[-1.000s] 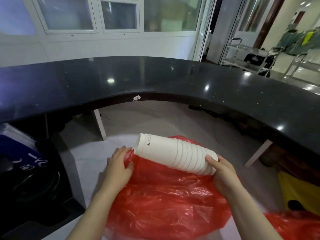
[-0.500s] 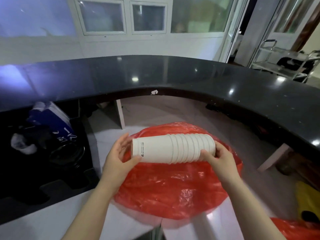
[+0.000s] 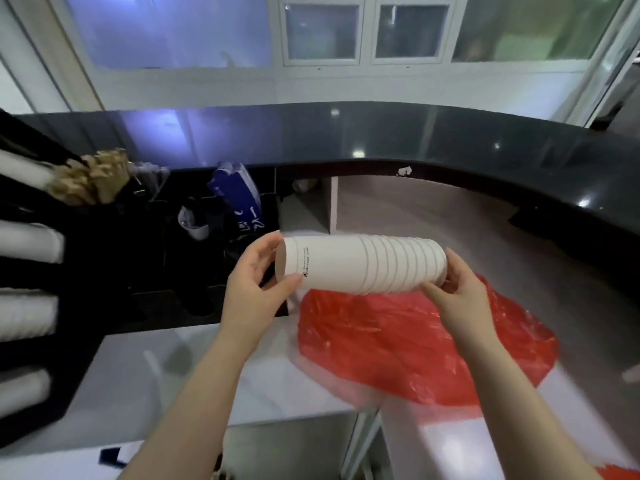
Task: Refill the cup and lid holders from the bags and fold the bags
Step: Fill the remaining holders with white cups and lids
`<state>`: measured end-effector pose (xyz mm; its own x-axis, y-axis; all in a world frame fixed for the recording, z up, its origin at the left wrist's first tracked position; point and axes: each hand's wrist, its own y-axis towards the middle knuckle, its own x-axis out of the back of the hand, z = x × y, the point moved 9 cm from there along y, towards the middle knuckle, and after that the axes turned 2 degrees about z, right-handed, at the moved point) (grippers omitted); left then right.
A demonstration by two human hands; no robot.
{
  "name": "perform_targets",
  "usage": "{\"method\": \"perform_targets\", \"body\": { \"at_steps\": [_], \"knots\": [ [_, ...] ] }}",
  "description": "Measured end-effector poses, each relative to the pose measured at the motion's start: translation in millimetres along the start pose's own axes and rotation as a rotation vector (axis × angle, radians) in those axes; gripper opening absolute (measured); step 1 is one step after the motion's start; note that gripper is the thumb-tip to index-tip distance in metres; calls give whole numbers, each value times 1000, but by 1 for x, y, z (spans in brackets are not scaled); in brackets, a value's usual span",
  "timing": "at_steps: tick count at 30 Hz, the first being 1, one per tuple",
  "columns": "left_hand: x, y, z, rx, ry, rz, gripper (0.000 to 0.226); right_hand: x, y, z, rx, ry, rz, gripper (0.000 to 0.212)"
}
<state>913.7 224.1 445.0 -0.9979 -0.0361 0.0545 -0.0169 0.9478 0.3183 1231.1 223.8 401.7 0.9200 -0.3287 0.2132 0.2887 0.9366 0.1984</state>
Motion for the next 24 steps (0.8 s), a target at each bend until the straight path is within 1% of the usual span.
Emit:
{"method": "perform_targets", "body": {
  "at_steps": [3, 6, 9, 12, 16, 21, 24],
  "knots": [
    [20, -3, -27, -77, -12, -45, 64, -19, -8, 8, -35, 66, -29, 67],
    [54, -12, -59, -142, -62, -95, 64, -51, -21, 33, -11, 130, 6, 59],
    [98, -30, -95, -201, -118, -157, 60, -88, -39, 72, 22, 176, 56, 59],
    [151, -60, -133, -268, -119, -203, 58, -129, -69, 115, 65, 235, 102, 57],
    [227, -111, -178, -329, -27, -240, 56, -193, -123, 163, 98, 342, 153, 54],
    [336, -186, -219, -359, 33, -375, 60, -269, -198, 226, 155, 419, 198, 52],
    [400, -232, -235, -371, 44, -455, 58, -305, -246, 272, 248, 466, 228, 53]
  ]
}}
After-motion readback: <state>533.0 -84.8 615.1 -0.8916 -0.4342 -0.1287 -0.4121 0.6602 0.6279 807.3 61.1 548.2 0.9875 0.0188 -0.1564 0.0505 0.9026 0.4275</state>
